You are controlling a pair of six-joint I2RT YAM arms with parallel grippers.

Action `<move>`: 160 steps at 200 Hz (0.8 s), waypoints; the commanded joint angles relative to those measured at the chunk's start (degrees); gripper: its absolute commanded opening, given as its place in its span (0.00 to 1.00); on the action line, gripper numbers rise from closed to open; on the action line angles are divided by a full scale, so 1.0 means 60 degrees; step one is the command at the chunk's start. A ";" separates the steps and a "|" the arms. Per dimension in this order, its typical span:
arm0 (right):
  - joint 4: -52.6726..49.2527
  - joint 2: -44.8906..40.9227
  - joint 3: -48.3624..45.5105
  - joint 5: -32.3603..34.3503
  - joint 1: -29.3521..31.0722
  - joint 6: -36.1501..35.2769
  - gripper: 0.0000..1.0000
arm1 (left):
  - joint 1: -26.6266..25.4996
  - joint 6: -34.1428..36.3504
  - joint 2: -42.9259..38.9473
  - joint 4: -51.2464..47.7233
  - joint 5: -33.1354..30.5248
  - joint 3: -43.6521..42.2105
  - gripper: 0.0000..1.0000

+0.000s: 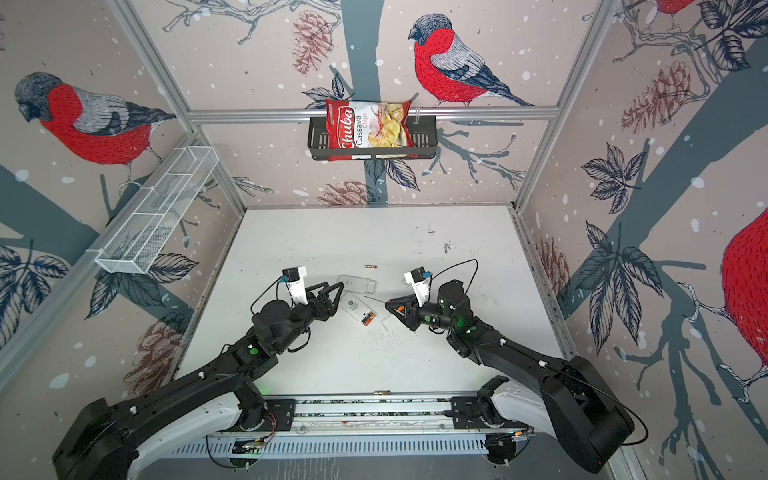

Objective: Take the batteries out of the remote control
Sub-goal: 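Lift the screwdriver up with the right gripper while the left gripper rises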

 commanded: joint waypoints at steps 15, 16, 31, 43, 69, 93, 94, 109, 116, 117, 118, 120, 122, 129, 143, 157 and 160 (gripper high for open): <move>0.2131 0.0371 0.0288 -0.0785 -0.0003 0.0785 0.00 | 0.0023 -0.0961 0.0159 0.1556 0.0742 -0.0046 0.75; 0.2174 0.0389 0.0304 -0.0805 -0.0003 0.0807 0.00 | 0.0030 -0.0982 0.0163 0.1595 0.0755 -0.0068 0.76; 0.2636 0.0648 0.0491 -0.0896 0.0023 0.0994 0.00 | 0.0024 -0.1264 0.0196 0.2204 0.0897 -0.0231 0.79; 0.2900 0.0862 0.0654 -0.0941 0.0048 0.1056 0.00 | 0.0022 -0.1396 0.0221 0.2431 0.0914 -0.0237 0.78; 0.3344 0.1395 0.1008 -0.0959 0.0071 0.1181 0.00 | 0.0024 -0.1537 0.0322 0.2565 0.0885 -0.0043 0.78; 0.3780 0.1855 0.1358 -0.1066 0.0098 0.1312 0.00 | 0.0023 -0.1713 0.0767 0.2776 0.0999 0.0230 0.79; 0.3797 0.1871 0.1374 -0.1077 0.0099 0.1312 0.00 | 0.0030 -0.1718 0.0796 0.2784 0.1008 0.0246 0.79; 0.4042 0.2113 0.1595 -0.1160 0.0114 0.1407 0.00 | 0.0037 -0.1858 0.1194 0.2955 0.1032 0.0371 0.79; 0.4131 0.2233 0.1684 -0.1197 0.0128 0.1425 0.00 | 0.0047 -0.1937 0.1347 0.3188 0.1083 0.0364 0.79; 0.4148 0.2251 0.1698 -0.1201 0.0128 0.1428 0.00 | 0.0042 -0.1947 0.1372 0.3224 0.1094 0.0356 0.79; 0.4164 0.2252 0.1713 -0.1210 0.0128 0.1429 0.00 | 0.0047 -0.1952 0.1392 0.3242 0.1107 0.0353 0.79; 0.4195 0.2293 0.1734 -0.1221 0.0129 0.1430 0.00 | 0.0051 -0.1966 0.1436 0.3325 0.1109 0.0353 0.79; 0.4206 0.2314 0.1758 -0.1231 0.0129 0.1441 0.00 | 0.0052 -0.1981 0.1480 0.3364 0.1128 0.0350 0.79; 0.4306 0.2403 0.1824 -0.1250 0.0129 0.1456 0.00 | 0.0040 -0.2036 0.1612 0.3533 0.1160 0.0362 0.78; 0.4549 0.2573 0.1924 -0.1290 0.0129 0.1529 0.00 | 0.0068 -0.2114 0.1877 0.3807 0.1212 0.0393 0.76; 0.4814 0.2766 0.2029 -0.1386 0.0129 0.1619 0.00 | 0.0081 -0.2195 0.2125 0.4178 0.1266 0.0364 0.72; 0.4855 0.2810 0.2045 -0.1415 0.0129 0.1634 0.00 | 0.0071 -0.2215 0.2165 0.4281 0.1293 0.0353 0.71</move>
